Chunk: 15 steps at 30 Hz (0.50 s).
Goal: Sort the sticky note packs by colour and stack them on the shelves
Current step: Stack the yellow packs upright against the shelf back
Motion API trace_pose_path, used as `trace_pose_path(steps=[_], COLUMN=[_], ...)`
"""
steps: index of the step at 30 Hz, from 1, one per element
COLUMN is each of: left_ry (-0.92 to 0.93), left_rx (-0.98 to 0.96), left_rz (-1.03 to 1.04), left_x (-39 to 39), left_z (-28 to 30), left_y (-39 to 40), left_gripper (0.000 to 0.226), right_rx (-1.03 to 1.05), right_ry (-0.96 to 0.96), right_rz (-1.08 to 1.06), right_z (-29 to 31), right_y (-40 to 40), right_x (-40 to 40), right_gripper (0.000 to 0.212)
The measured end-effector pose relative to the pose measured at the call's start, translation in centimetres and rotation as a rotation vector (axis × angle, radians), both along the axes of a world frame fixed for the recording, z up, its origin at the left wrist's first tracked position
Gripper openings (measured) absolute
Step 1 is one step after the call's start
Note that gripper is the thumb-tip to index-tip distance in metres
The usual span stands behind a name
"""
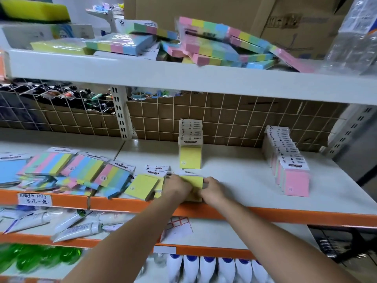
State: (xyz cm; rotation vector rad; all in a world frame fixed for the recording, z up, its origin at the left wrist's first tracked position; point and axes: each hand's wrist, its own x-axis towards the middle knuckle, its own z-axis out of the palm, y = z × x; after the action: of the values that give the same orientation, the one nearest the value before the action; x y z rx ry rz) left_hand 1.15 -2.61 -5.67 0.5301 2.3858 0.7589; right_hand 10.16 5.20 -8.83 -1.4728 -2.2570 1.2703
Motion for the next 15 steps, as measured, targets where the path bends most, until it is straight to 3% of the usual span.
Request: trace_pose_path(steps=[5,10,15], left_ry=[-0.078,-0.014,0.026], left_rx=[0.172,0.277,0.379], left_rz=[0.035,0.028,-0.040], left_x=[0.0,-0.5,-1.8], left_z=[0.3,1.2,1.6], left_y=[0.0,1.1,2.5], left_gripper=[0.047,0.060,0.062], right_rx=[0.009,0.171,0.221], right_ry=[0.095,0.137,0.187], right_rz=[-0.014,-0.016,-0.004], right_z=[0.2,1.9,2.7], right_y=[0.7,1.8,3.3], right_x=[0.2,-0.1,-2.3], right_gripper=[0.065,0.057,0.071])
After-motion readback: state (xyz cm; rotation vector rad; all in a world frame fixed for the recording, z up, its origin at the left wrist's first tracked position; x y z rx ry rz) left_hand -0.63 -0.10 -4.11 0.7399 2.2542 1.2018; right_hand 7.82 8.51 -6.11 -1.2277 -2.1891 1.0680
